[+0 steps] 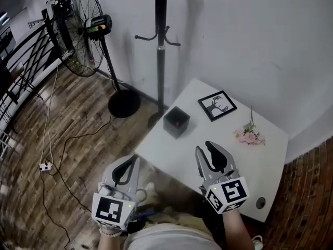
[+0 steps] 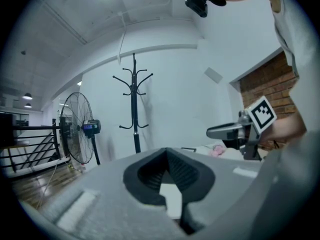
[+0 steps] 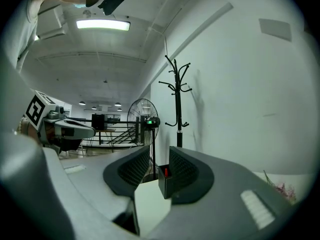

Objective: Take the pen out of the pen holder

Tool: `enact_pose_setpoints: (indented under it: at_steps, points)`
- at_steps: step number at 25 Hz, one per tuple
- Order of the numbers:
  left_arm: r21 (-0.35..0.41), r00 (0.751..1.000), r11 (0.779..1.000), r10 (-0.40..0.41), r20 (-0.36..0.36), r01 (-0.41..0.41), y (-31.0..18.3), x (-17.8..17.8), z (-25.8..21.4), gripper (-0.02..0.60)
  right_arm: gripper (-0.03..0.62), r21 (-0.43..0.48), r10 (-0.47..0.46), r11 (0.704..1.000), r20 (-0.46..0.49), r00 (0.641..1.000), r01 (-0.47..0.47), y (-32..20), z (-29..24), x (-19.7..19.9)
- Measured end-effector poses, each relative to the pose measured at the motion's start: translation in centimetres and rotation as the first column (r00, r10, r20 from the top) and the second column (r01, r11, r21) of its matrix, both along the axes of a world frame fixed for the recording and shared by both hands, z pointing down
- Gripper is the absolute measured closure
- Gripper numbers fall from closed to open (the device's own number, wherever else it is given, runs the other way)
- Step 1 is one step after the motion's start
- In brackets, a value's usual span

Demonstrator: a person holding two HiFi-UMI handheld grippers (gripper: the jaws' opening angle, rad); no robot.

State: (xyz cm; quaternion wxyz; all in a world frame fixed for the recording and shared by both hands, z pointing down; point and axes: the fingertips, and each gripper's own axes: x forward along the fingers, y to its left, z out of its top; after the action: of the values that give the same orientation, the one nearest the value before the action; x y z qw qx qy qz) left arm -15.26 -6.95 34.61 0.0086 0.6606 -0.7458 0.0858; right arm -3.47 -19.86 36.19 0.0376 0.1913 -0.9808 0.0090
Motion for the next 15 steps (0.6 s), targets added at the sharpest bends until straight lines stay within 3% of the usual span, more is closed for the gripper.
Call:
enact_pose_setpoints:
  at_steps: [15]
  points:
    - [-0.046,0.999,0.999,0.017,-0.047,-0.019,-3.6,-5.3,2.1,0.586,0.485,-0.013,-0.004,1.0,-0.093,0.996,0.003,-3.0,3.1,-6.0]
